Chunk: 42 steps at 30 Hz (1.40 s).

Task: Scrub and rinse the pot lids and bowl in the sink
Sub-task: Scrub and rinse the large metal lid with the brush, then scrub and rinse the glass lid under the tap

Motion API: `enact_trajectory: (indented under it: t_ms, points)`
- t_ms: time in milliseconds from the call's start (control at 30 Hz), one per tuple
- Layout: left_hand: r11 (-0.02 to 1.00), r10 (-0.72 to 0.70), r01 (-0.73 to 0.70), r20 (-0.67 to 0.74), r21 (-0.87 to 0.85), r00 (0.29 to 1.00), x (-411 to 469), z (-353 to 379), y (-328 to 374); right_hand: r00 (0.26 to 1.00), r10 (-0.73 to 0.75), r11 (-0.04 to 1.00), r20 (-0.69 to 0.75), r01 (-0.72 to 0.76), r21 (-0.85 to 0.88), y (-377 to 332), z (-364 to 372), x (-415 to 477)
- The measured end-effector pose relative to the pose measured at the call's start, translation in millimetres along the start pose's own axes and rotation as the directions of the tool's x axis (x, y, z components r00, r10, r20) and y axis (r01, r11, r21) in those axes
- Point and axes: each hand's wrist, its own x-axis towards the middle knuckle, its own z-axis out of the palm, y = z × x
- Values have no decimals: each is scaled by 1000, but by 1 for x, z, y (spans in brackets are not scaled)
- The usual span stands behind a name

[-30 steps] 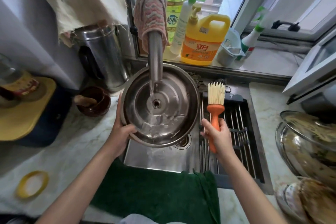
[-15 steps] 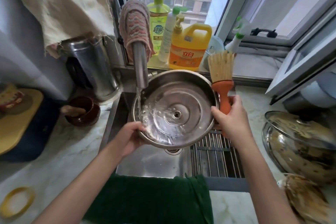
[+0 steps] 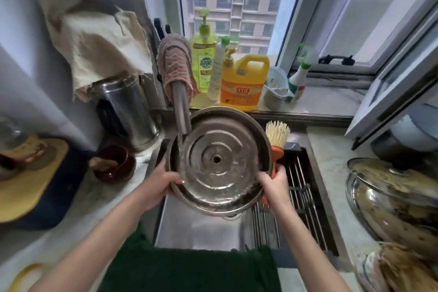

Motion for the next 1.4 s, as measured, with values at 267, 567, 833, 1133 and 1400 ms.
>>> enact_trajectory:
  t_ms: [267, 567, 833, 1133, 1400]
  points:
    - [999, -20, 20, 8, -42, 1000, 48, 61, -44, 678, -720, 685, -147, 660, -310, -24, -58, 0]
    - [935, 315, -311, 5, 172, 949, 74, 118, -52, 162, -896, -69, 413, 868, -491, -34, -134, 39]
    - [940, 229, -184, -131, 287, 965, 134, 168, -59, 538, -813, 148, 223, 561, -815, -36, -164, 66]
    - [833, 34, 139, -301, 536, 953, 190, 186, -49, 841, -539, 381, -49, 192, -904, -23, -231, 50]
    - [847, -87, 237, -316, 476, 945, 208, 195, -59, 883, -466, -10, -60, -73, -997, -26, -301, 77]
